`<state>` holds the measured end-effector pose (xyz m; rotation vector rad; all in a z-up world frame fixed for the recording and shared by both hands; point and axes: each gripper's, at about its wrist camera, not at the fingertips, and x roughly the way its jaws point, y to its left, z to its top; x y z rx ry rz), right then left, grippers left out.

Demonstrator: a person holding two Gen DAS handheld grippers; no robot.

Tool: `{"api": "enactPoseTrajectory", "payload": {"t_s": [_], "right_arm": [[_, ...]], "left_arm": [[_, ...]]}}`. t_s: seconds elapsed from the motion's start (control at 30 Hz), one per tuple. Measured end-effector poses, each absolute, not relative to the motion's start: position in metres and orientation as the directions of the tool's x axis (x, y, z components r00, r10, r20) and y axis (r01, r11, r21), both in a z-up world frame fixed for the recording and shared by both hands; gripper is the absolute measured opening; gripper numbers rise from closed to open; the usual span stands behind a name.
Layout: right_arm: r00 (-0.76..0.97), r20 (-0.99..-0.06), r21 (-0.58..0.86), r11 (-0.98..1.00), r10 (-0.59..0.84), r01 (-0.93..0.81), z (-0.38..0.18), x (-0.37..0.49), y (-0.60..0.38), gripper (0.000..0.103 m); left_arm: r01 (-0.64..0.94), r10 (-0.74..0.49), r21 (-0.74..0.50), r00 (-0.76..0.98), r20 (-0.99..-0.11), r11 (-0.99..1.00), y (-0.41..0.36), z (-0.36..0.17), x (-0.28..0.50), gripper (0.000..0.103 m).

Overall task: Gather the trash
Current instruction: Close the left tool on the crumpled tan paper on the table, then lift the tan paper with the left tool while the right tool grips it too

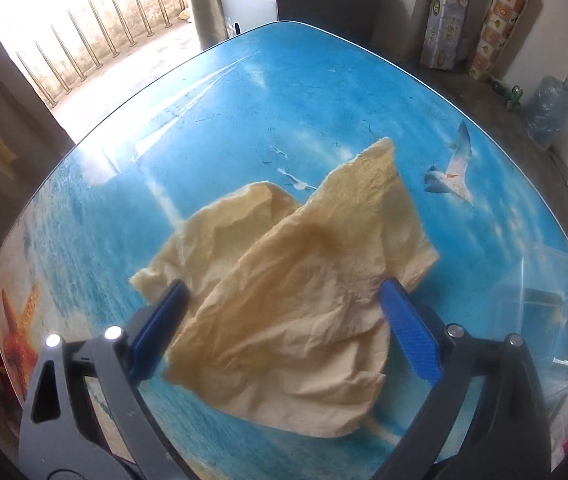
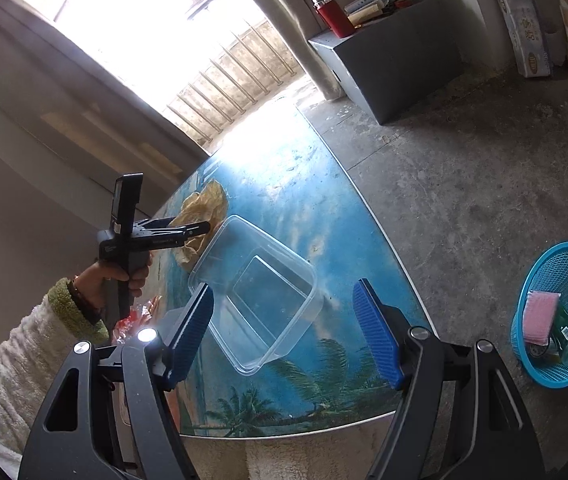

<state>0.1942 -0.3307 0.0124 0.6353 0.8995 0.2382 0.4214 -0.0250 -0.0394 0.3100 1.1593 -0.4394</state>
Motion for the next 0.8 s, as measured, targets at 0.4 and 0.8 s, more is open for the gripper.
{"api": "enactPoseTrajectory", "payload": {"t_s": [0.4, 0.8], "right_arm": [[0.61, -0.629, 0.643, 0.764, 0.482, 0.06, 0.009, 0.2, -0.324, 0.07], [0.646, -0.614, 0.612, 0.79, 0.453, 0.028, 0.034, 0.168, -0.316, 0.07]], "left_arm": [[0.465, -0.202, -0.024, 0.335, -0.92, 0.885, -0.018, -0.05, 0.424, 0.068], [0.429, -0.21, -0.037, 0.364, -0.907, 0.902, -0.01, -0.004, 0.392, 0.012]]}}
